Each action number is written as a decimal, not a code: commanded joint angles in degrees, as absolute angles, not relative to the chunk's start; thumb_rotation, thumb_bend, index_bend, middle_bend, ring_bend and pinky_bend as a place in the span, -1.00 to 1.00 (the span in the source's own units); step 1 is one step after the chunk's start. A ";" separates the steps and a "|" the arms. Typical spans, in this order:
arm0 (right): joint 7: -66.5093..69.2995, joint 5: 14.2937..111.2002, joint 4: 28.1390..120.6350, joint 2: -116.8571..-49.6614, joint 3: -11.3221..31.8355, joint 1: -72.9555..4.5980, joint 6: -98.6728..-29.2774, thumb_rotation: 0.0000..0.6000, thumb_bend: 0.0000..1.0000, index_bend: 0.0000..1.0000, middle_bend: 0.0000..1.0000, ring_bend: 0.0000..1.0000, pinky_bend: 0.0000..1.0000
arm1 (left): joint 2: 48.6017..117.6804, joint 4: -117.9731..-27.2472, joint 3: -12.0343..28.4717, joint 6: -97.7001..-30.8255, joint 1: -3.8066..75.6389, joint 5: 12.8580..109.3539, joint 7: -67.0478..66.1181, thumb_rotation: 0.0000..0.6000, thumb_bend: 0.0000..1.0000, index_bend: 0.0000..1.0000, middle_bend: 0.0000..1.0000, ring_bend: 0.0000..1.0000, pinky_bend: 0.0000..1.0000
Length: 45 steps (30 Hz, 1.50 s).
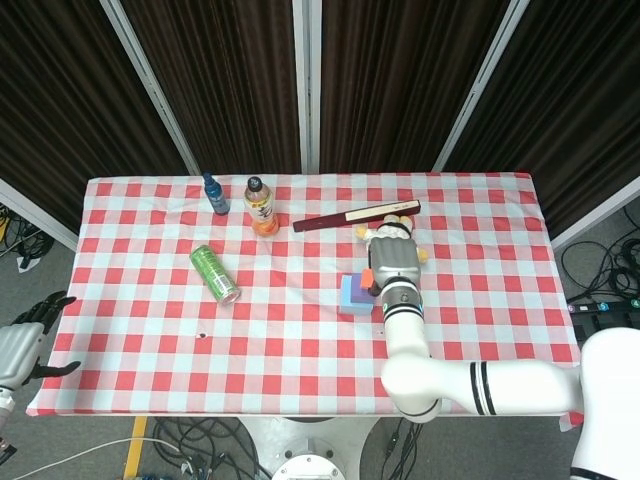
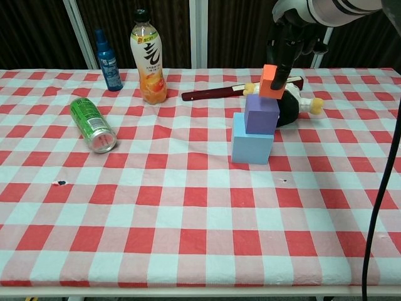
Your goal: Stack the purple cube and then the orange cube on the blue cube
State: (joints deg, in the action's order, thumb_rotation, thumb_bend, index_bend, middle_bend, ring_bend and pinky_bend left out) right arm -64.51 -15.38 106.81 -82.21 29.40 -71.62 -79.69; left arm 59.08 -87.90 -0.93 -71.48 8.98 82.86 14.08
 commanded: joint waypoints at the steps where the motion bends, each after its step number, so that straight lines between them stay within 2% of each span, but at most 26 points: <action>1: -65.65 -18.13 104.54 -82.34 30.58 -72.12 -77.81 1.00 -0.69 0.27 1.00 0.91 0.64 | 59.03 -87.92 -0.91 -71.47 8.99 82.83 14.14 1.00 -1.00 -0.62 -0.67 -0.71 -0.56; 16: -68.45 -21.15 102.08 -82.22 31.39 -73.35 -75.40 1.00 -0.69 0.28 1.00 0.91 0.64 | 58.70 -87.93 -0.80 -71.34 9.10 82.81 15.10 1.00 -1.00 -0.62 -0.67 -0.71 -0.56; 45: -68.45 -20.82 101.25 -82.91 29.39 -73.18 -73.49 1.00 -0.69 0.29 1.00 0.91 0.64 | 59.03 -87.56 -0.76 -71.35 9.06 82.57 15.19 1.00 -1.00 -0.62 -0.67 -0.71 -0.56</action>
State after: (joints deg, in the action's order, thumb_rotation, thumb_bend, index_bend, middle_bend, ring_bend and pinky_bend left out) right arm -68.46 -20.82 101.25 -82.90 29.39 -73.18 -73.50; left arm 59.03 -87.56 -0.76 -71.35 9.06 82.57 15.18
